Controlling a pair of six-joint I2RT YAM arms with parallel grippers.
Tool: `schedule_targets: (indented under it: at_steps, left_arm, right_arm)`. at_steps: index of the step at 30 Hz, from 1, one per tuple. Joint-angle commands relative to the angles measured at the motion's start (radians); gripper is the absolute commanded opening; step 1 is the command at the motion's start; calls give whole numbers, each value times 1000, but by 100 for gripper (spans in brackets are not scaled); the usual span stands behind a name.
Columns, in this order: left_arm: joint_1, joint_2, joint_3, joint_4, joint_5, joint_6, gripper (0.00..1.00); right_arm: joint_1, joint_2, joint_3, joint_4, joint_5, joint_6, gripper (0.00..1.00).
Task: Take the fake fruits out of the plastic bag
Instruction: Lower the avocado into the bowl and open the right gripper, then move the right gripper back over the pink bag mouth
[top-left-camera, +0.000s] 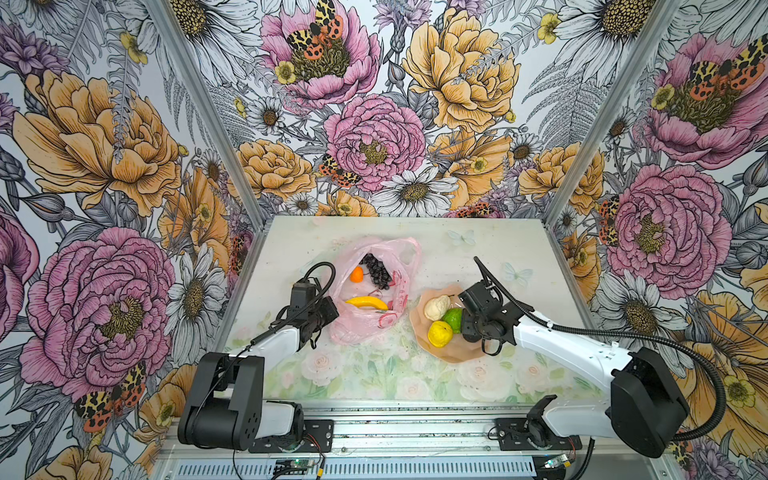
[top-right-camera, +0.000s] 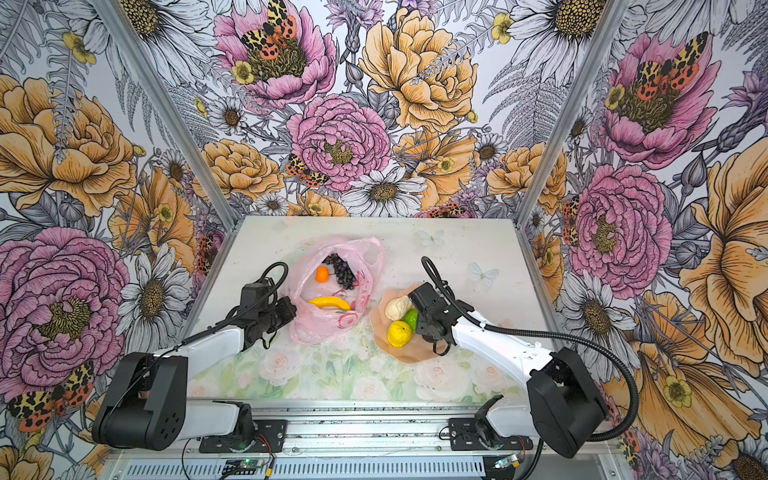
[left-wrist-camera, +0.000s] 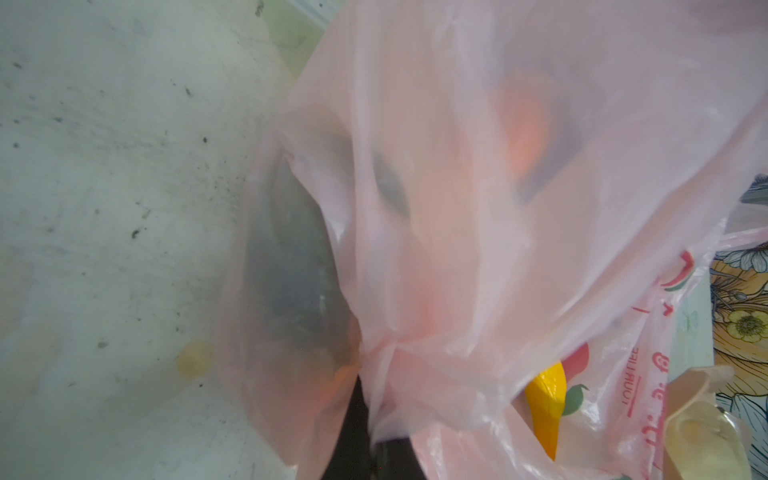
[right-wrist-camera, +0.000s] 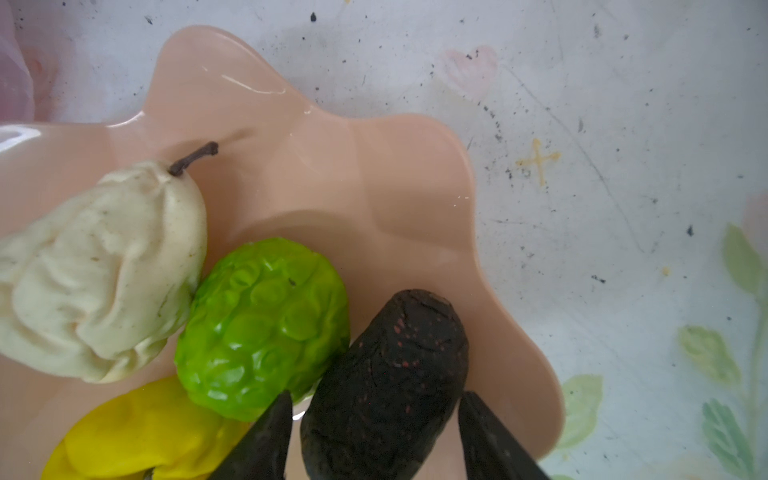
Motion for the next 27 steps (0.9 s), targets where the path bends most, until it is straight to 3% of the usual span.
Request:
schedule_targets:
  at_steps: [1,7,11,19,27]
  left_arm:
    - [5,-23,10,1,-9,11,0]
    - [-2,-11,15,4,1,1,0]
    - [-14,-5,16,6,-11,1,0]
    - [-20,-10,13,-32,-26,-17,0]
    - [-29,-108,-42,-158,-39,-78,0]
  right_arm:
    - [11,-40,46,18,6,-8,65]
    - [117,-40,161,20,83,-12,64]
    - [221,75,278,66,126,-33,64]
    - [303,396,507,232,-3,-84,64]
    - [327,673,735,249,-97,-133,63]
